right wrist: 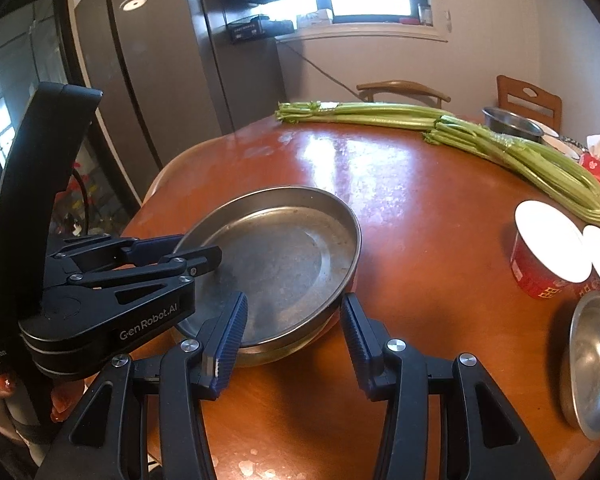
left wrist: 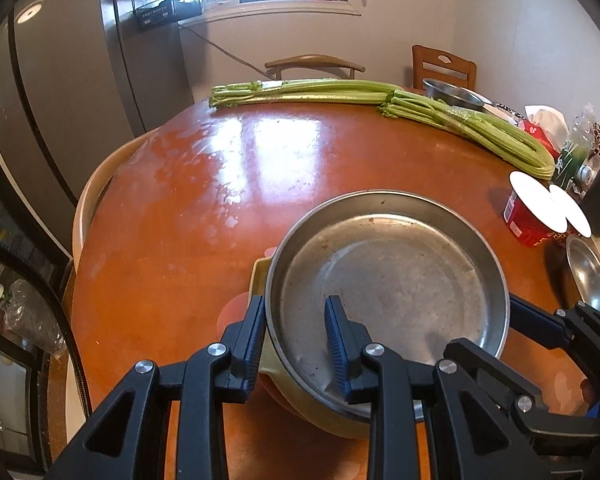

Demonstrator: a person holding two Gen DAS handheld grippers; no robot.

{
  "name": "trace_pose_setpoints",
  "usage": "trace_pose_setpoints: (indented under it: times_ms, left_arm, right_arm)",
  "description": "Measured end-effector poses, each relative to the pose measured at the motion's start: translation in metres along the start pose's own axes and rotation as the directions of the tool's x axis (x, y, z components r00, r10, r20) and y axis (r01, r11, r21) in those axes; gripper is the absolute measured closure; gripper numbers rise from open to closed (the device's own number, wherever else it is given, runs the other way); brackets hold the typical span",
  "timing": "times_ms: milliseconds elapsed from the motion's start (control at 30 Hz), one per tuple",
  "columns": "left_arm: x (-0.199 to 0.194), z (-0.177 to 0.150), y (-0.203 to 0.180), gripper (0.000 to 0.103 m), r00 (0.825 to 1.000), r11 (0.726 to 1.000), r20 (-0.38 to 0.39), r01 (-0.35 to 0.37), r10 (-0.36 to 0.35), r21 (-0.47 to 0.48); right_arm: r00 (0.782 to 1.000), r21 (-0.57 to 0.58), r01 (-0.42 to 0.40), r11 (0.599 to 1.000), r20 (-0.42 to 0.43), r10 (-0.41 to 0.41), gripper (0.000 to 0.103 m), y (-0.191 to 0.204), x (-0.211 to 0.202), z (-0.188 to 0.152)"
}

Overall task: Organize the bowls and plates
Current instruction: 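Lower the steel tray onto the yellow plate and open the left gripper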

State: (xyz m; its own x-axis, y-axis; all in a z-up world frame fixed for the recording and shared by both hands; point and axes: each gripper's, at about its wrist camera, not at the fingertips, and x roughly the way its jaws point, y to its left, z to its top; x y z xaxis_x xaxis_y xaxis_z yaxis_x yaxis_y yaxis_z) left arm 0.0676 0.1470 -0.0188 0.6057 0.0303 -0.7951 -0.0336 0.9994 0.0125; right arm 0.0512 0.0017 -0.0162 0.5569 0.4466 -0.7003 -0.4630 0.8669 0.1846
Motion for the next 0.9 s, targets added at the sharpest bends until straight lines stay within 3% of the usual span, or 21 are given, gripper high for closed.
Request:
trace_pose_setpoints:
  times_ms: [900]
  left_arm:
    - [0.009, -0.005, 0.01, 0.073, 1.0, 1.0, 0.003, -0.012, 0.012, -0.023]
  right_arm:
    - [1.0, -0.045, 0.0, 0.999, -0.016, -0.001, 0.052, 0.003, 0.023, -0.004]
